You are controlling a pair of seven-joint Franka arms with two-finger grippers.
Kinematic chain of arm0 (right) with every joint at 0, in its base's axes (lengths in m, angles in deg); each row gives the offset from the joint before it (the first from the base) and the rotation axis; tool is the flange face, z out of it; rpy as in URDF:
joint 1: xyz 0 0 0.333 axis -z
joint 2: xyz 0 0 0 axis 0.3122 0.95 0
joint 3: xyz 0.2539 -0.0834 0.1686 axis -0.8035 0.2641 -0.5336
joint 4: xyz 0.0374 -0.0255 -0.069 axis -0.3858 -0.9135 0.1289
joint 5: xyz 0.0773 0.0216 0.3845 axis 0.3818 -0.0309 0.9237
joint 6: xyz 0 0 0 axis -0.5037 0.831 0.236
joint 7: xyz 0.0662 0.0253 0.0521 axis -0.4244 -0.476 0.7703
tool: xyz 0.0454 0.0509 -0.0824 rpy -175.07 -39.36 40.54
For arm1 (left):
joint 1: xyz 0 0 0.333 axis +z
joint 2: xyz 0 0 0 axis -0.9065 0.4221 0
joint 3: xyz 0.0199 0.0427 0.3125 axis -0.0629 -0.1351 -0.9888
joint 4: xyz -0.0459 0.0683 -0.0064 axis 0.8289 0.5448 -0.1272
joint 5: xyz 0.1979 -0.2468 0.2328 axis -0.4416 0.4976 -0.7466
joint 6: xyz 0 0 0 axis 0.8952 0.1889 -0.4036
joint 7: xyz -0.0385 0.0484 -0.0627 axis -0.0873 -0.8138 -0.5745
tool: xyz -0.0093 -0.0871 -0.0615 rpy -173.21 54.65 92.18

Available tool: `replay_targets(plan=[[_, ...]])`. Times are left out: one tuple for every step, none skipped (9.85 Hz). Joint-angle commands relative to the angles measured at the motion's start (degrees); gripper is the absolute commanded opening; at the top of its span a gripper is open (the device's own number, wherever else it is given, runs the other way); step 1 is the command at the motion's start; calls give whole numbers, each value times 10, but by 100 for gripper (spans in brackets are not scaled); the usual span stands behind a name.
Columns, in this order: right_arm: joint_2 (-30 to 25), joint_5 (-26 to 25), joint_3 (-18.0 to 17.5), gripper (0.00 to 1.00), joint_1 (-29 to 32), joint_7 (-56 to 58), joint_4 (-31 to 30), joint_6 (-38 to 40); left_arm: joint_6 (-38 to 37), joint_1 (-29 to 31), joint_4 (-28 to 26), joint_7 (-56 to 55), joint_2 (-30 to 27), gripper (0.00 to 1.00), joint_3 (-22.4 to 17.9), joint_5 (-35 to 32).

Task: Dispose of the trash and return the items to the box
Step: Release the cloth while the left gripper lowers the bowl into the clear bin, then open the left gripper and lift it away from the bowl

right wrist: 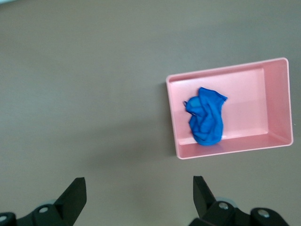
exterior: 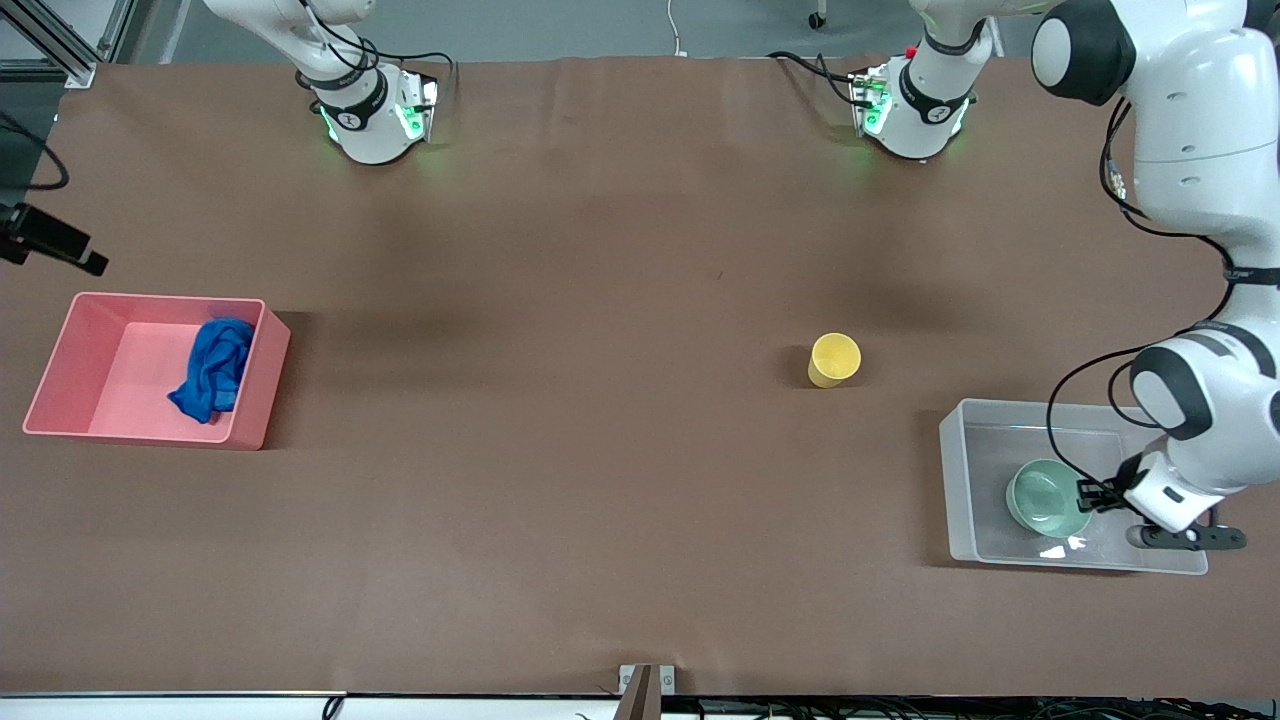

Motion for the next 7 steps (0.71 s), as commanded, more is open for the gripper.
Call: replay_targets(plan=[[26,-4,2,100,16,25,62,28,-52,-9,-43,5,-93,100,-1,5],[25,-5,7,100,16,56,59,30,-91,-10,-65,0,-149,100,0,-5],[25,-5,14,100,17,60,61,43,-145,-8,-82,-19,-208,100,16,-32],[25,-5,14,100,16,61,58,56,-210,-8,-93,-47,-257,100,33,-63],[25,-5,14,100,16,61,63,70,-275,-8,-100,-75,-301,100,55,-88],[25,-6,14,100,16,60,64,71,-306,-8,-125,-110,-354,100,80,-105],[25,-13,14,100,14,60,64,71,-309,-8,-168,-145,-405,100,104,-106]])
